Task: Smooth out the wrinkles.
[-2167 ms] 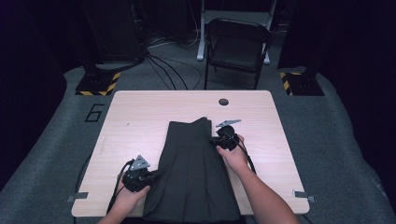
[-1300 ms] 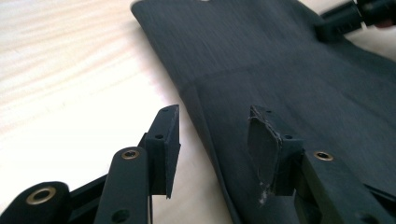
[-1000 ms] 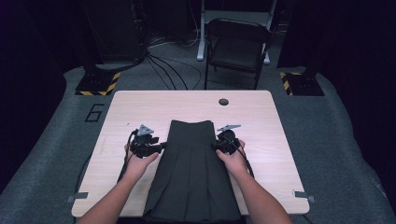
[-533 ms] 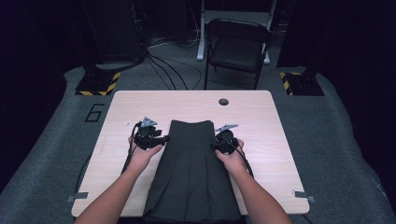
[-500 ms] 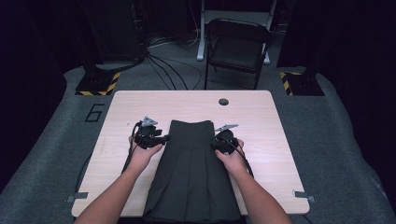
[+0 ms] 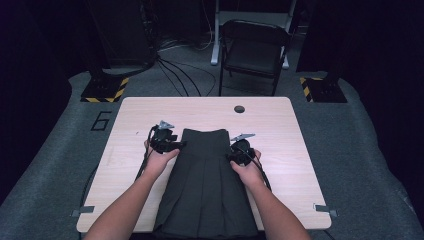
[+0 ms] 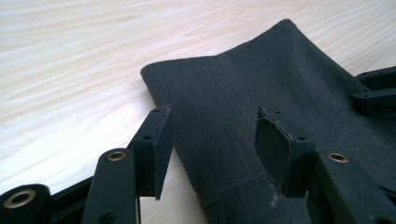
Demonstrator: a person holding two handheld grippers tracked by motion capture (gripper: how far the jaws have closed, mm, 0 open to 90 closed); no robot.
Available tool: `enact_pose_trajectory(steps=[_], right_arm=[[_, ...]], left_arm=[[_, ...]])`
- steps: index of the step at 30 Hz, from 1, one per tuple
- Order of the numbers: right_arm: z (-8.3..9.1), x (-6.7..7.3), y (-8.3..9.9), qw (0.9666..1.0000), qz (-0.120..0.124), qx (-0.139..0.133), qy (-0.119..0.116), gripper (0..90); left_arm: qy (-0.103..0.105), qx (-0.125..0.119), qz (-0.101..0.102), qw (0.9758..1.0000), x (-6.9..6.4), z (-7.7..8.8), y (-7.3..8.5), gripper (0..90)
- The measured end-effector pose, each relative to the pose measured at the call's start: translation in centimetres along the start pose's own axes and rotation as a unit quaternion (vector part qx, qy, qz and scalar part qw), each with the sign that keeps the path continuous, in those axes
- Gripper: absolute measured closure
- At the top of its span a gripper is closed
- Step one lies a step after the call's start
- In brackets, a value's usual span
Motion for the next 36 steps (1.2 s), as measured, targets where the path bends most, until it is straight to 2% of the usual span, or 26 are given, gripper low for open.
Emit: enact_pose_trajectory(steps=[4, 6, 9, 10, 16, 19, 22, 23, 24, 26, 28, 29, 30, 31, 32, 33, 35, 36], right_arm=[[0.0, 0.1, 0.0, 1.0, 0.0, -0.001, 0.003, 65.1], [0.0, 0.2, 0.0, 1.0, -0.003, 0.0, 0.007, 65.1], [0.0, 0.2, 0.0, 1.0, -0.002, 0.0, 0.009, 65.0], [0.0, 0.2, 0.0, 0.9999, -0.004, 0.001, 0.009, 65.1], [0.1, 0.2, 0.0, 0.9999, 0.0, 0.001, 0.01, 65.0], [0.1, 0.3, -0.1, 0.9998, -0.009, 0.006, 0.013, 64.1], [0.4, 0.1, -0.2, 0.9996, -0.021, 0.01, 0.014, 59.8], [0.8, 0.0, -0.3, 0.9996, -0.023, 0.006, 0.011, 59.0], [1.8, 0.0, -0.7, 0.9995, -0.019, -0.021, 0.015, 59.3], [2.2, 0.1, -0.9, 0.9992, -0.021, -0.03, 0.013, 59.4], [3.5, 0.8, -1.0, 0.9987, -0.019, -0.045, -0.01, 60.2], [3.7, 1.1, -1.0, 0.9986, -0.005, -0.049, -0.018, 60.4], [4.1, 2.0, -0.5, 0.9983, 0.012, -0.048, -0.031, 61.0], [4.1, 2.4, -0.4, 0.9985, 0.012, -0.043, -0.032, 60.9], [4.1, 2.4, -0.4, 0.9985, 0.012, -0.043, -0.032, 60.9], [3.9, 2.5, -0.1, 0.9984, 0.024, -0.041, -0.031, 60.8], [3.0, 2.8, 0.8, 0.9995, 0.01, -0.013, -0.026, 59.8], [3.0, 2.8, 0.8, 0.9995, 0.01, -0.013, -0.026, 59.8]], left_arm=[[0.004, 0.007, 0.0, 1.0, 0.0, -0.9, 0.2, 46.0], [-0.001, 0.02, -0.007, 0.9998, 0.3, -1.4, 0.5, 45.8], [-0.006, 0.02, 0.0, 0.9998, 0.5, -2.0, 0.7, 45.8], [-0.009, 0.026, -0.006, 0.9996, 0.7, -2.1, 0.7, 45.8], [-0.014, 0.022, 0.012, 0.9996, 0.9, -3.1, 1.2, 45.1], [-0.016, 0.023, 0.016, 0.9995, 1.0, -3.5, 1.2, 44.3], [-0.021, 0.035, 0.007, 0.9992, 1.1, -3.6, 1.3, 44.1], [-0.021, 0.033, 0.012, 0.9992, 1.0, -3.8, 1.4, 44.1], [-0.022, 0.033, 0.012, 0.9991, 1.0, -3.8, 1.4, 44.1], [-0.025, 0.032, 0.01, 0.9991, 1.0, -4.0, 1.5, 44.1], [-0.024, 0.036, 0.009, 0.999, 1.0, -4.0, 1.5, 44.1], [-0.024, 0.032, 0.01, 0.9991, 1.0, -4.1, 1.5, 44.1], [-0.025, 0.032, 0.006, 0.9991, 1.1, -4.1, 1.4, 44.1], [-0.026, 0.031, 0.01, 0.9991, 1.1, -4.1, 1.4, 44.1], [-0.026, 0.031, 0.01, 0.9991, 1.1, -4.1, 1.4, 44.0], [-0.028, 0.028, 0.01, 0.9992, 1.2, -4.1, 1.3, 44.0], [-0.029, 0.03, 0.008, 0.9991, 1.2, -4.2, 1.0, 43.3], [-0.029, 0.03, 0.008, 0.9991, 1.2, -4.2, 1.0, 43.0]])
Point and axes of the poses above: each handheld gripper's, and its own axes: z roughly backward along the jaws, y roughly out of its underside, x roughly to its left, the point moved 4 cm from there along -z, roughly forward along the jaws, and after that the axes turned 12 degrees about y, right-handed, at the moved point
